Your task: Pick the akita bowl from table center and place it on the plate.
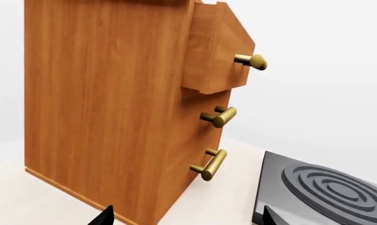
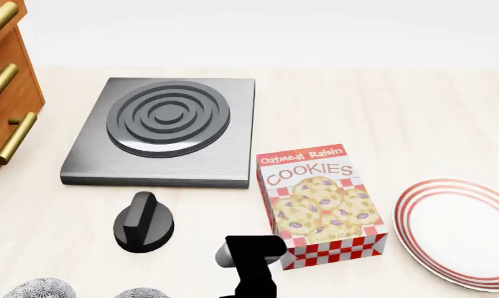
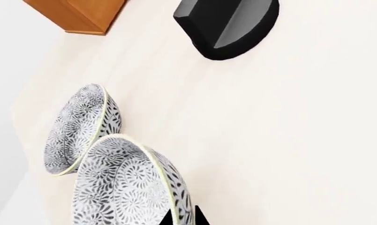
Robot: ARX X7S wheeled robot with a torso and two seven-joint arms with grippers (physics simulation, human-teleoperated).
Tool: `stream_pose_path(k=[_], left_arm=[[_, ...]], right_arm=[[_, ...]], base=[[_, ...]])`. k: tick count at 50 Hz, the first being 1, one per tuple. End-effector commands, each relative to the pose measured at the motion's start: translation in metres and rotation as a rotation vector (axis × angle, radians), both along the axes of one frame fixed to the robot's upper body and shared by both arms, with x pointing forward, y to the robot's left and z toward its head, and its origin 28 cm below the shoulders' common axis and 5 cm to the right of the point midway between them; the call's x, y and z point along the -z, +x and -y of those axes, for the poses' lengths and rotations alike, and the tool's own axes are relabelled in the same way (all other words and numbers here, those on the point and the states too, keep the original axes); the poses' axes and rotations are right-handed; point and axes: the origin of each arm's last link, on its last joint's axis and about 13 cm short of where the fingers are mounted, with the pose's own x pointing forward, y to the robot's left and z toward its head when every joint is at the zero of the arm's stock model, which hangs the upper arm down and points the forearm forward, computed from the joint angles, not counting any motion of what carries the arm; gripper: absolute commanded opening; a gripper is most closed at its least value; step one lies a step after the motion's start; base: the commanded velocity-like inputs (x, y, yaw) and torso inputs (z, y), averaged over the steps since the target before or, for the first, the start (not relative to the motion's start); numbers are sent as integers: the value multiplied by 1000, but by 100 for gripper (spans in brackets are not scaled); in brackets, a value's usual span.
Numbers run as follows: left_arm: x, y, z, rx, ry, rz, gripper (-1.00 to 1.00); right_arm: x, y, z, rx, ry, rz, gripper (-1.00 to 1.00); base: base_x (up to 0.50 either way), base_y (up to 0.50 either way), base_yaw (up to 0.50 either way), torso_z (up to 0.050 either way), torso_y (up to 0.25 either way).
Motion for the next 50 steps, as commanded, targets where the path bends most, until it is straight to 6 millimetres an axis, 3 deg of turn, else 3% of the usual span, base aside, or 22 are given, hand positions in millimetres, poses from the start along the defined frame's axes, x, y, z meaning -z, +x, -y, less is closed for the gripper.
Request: stream_pose_path(k=[1,10,28,43,50], left_arm=[[-1,0,1,4,0,1,100],[-2,1,1,6,-1,4,100],[-6,1,3,16,5,9,100],[-8,-1,4,20,6,11,100],[-8,-1,4,19,6,12,100]], right_arm=[[-8,0,3,37,21,46,-100],[-39,4,19,147,93,243,-100],[-116,-31,66,375,12,828,-100],[-150,-55,93,544,-78,1116,-100],[-159,-63,107,639,-254,1204,-100]], base=[[0,0,0,0,0],[0,0,0,0,0],[0,0,0,0,1],[0,0,0,0,0],[0,0,0,0,0]])
